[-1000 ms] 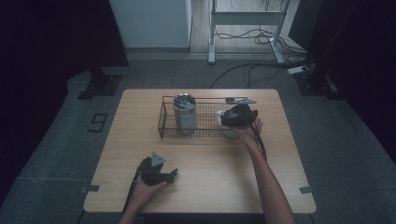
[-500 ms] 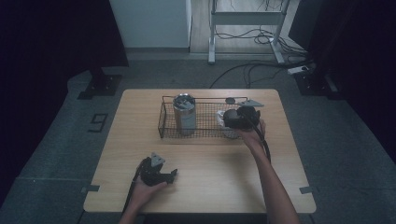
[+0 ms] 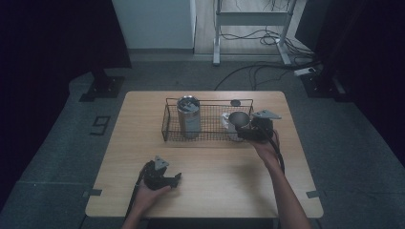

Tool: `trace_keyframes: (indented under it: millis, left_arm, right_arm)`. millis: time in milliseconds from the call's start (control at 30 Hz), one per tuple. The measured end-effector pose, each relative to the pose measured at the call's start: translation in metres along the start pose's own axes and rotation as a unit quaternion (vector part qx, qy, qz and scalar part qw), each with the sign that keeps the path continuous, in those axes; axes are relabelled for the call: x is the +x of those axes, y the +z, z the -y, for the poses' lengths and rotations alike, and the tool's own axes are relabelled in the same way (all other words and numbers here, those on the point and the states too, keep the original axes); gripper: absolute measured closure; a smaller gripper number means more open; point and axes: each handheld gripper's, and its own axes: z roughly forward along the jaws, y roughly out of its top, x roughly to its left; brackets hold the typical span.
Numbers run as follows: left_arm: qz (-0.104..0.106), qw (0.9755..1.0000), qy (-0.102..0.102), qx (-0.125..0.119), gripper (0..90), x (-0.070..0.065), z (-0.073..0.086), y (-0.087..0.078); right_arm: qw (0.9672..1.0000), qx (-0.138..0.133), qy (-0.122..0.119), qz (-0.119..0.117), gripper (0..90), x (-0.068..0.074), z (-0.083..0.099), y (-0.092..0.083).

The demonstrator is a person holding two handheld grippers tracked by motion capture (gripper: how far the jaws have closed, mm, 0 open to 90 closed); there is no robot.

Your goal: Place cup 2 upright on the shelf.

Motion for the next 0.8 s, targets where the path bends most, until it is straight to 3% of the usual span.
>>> trace_keyframes:
  millis: [300,800]
  left_arm:
    - [-0.001,1.0000,0.001,0.003,15.0,0.000,0.000,0.000]
    - [-0.002,1.0000,0.002,0.004,15.0,0.000,0.000,0.001]
  right_arm:
    - [0.9998,-0.009,0.004,-0.014,12.9,-0.007,0.022,-0.027]
    - [0.9996,-0.004,-0.004,-0.029,13.3,0.000,0.069,-0.060]
